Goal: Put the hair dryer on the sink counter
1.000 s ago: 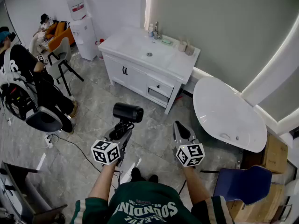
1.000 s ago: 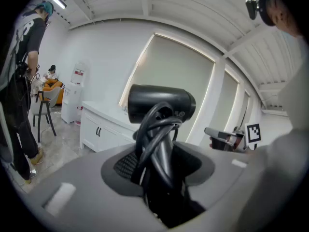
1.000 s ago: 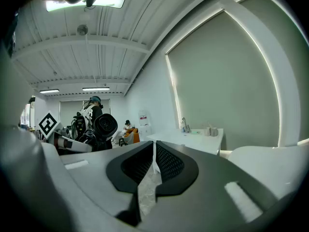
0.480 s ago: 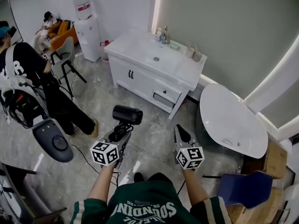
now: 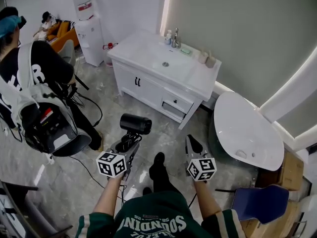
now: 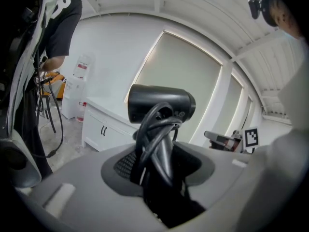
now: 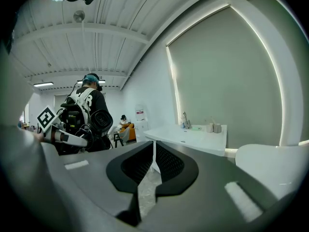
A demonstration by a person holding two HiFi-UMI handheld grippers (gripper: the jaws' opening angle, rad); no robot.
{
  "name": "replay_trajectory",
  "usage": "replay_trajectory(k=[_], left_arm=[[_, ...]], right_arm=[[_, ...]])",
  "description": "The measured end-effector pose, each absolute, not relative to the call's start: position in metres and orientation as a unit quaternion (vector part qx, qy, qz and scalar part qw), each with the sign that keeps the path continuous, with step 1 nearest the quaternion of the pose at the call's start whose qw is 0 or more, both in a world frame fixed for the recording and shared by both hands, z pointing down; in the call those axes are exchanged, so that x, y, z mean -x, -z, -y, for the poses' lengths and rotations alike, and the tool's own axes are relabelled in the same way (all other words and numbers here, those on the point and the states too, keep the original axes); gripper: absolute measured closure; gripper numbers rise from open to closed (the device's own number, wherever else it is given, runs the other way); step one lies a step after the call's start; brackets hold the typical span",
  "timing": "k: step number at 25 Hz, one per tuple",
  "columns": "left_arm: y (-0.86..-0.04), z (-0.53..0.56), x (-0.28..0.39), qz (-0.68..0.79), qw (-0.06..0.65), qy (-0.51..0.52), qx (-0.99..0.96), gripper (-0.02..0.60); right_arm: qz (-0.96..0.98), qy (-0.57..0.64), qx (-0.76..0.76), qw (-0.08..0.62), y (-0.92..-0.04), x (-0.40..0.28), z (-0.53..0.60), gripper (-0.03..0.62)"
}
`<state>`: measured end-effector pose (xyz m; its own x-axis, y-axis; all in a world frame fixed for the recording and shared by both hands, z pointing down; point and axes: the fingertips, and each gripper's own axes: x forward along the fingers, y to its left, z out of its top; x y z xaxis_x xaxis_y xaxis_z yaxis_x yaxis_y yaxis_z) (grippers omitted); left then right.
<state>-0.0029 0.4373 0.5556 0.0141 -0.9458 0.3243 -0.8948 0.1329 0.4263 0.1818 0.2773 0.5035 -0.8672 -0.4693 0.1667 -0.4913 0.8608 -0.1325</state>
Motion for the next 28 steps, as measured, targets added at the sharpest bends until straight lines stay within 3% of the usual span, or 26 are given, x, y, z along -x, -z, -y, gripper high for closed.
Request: replay_trajectory(k=[16,28], left_arm=[[-0.546,-0.193,0.122,0.667,0.276,0.027,-0.691,0.353],[-0.534,-0.045,0.17,0.632,0.271,0.028,-0.726,0.353]], right_arm=[[0.947,-0.113,-0.292,0.064,-0.517,-0.071,-0.051,0.589],[0.938,-0.103,-0.326,0.062,-0.503,-0.024,0.068,0.589]])
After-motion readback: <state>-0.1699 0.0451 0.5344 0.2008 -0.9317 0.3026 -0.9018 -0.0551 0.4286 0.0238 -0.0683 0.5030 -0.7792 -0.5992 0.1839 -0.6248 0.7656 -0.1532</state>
